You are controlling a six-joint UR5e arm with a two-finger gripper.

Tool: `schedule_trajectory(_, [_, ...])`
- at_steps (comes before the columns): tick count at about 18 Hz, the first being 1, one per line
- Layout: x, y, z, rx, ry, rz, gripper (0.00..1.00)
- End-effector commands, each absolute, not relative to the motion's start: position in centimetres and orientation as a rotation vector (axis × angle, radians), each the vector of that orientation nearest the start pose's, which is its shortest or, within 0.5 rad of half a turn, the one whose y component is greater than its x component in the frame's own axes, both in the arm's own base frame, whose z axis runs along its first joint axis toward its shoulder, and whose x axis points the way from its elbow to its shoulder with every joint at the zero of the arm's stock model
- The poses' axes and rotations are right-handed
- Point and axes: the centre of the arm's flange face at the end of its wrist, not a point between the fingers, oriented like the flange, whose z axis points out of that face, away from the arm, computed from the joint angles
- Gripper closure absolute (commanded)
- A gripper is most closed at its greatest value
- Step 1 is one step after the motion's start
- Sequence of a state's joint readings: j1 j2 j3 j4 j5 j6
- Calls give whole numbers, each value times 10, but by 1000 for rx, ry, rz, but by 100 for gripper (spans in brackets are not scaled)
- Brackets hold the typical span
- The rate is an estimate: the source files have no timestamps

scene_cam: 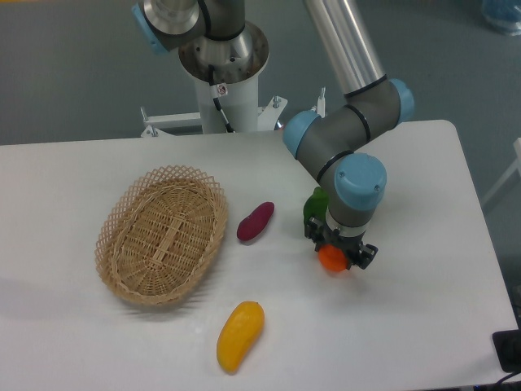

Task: Pick up the orange from the table
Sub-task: 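Close the gripper fingers around the orange, then lift the grasped orange up off the table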

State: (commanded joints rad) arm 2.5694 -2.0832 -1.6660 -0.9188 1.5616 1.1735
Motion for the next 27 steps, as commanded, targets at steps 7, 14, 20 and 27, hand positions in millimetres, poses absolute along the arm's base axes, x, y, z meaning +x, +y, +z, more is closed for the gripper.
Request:
schedule_trajectory(7, [-474, 461, 255, -3080, 262, 84, 43])
schedule_trajectory(14, [-500, 467, 302, -3076, 247, 92, 43])
schedule_trajectory(20, [-514, 462, 317, -3062, 214, 137, 40])
schedule_trajectory(27, [-523, 460, 324, -3049, 214, 153, 36])
